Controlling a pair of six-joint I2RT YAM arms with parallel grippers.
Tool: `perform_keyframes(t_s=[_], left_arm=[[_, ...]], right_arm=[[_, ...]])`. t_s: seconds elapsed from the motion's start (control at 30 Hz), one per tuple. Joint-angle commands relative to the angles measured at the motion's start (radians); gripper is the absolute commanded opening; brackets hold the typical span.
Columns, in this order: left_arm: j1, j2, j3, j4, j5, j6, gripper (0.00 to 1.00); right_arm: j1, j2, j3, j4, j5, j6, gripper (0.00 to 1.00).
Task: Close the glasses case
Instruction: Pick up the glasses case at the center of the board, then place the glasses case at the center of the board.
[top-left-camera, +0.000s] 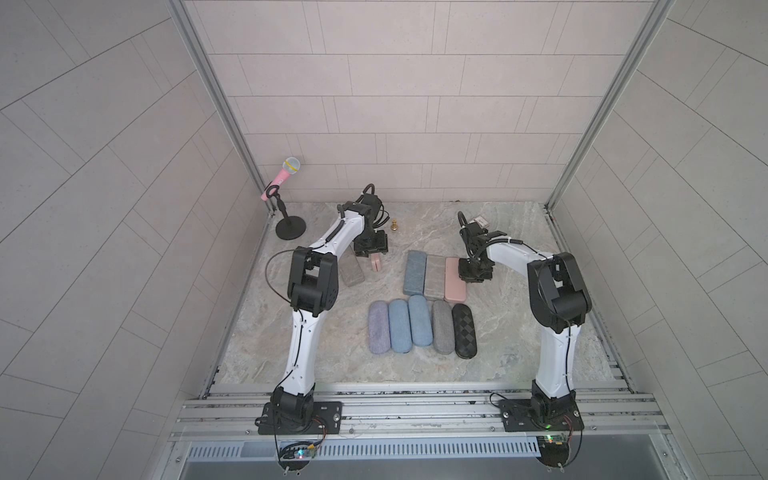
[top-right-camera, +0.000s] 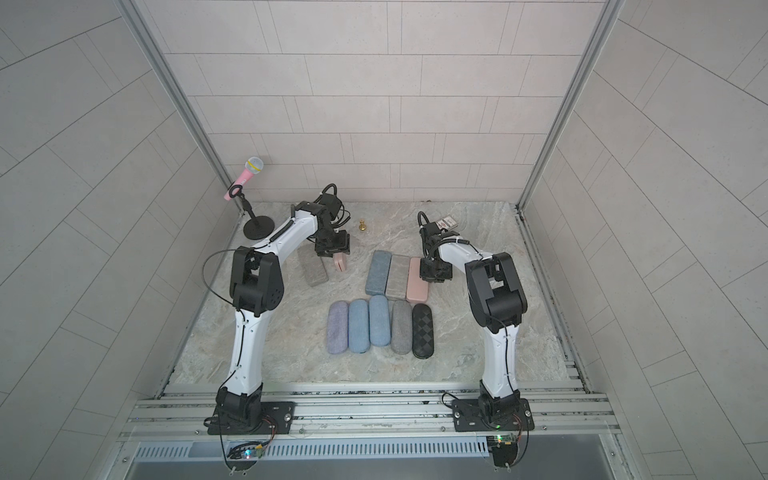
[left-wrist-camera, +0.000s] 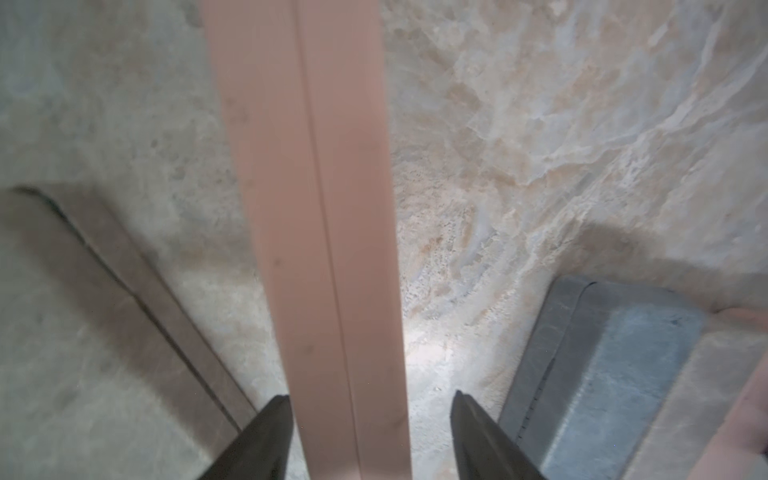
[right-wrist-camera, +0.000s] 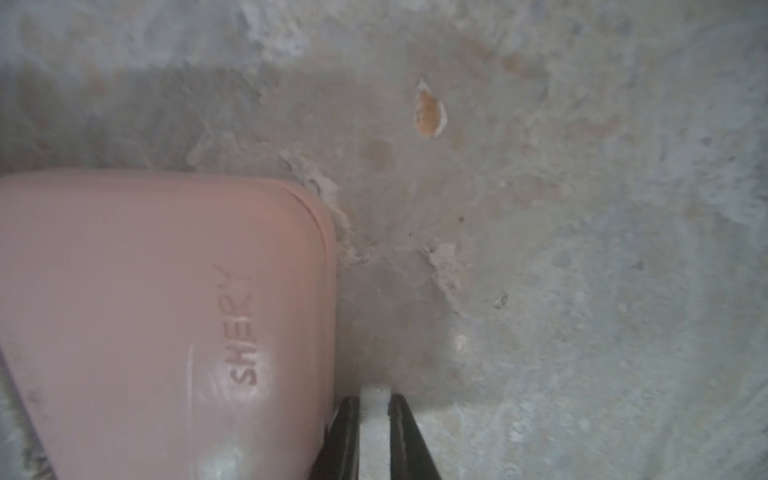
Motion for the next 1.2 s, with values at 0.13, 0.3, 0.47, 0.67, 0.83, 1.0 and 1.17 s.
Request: perform_keyframes(t_s=[0.13, 0.3, 0.47, 0.67, 0.83, 1.0, 1.17], left_arm=[[-0.003, 0.000, 0.030, 0.007, 0.055, -0.005, 0.38], [-0.003, -0.127, -0.162, 0.186, 0.191, -0.019, 0.34], [-0.003, -0.223, -0.388, 0.361, 0.340, -0.043, 0.33], [-0.005, -0.281, -0.578, 0.495, 0.421, -0.053, 0.35], [-0.009, -0.291, -0.613, 0.510, 0.438, -0.056, 0.40], [-0.028, -0.296, -0.640, 0.510, 0.441, -0.056, 0.42], [-0.041, -0.317, -0.688, 0.525, 0.440, -0.071, 0.42]], right_arm=[[-0.002, -0.055, -0.022, -0.021, -0.008, -0.021, 0.19], [-0.015, -0.067, -0.037, -0.020, 0.002, -0.015, 0.21], [-0.021, -0.086, -0.046, -0.023, 0.007, -0.015, 0.21], [-0.021, -0.104, -0.057, -0.028, 0.002, -0.016, 0.22], [-0.021, -0.106, -0.071, -0.025, -0.005, -0.015, 0.22], [-0.020, -0.111, -0.087, -0.017, -0.009, -0.011, 0.22], [-0.019, -0.111, -0.090, -0.014, -0.013, -0.009, 0.23]])
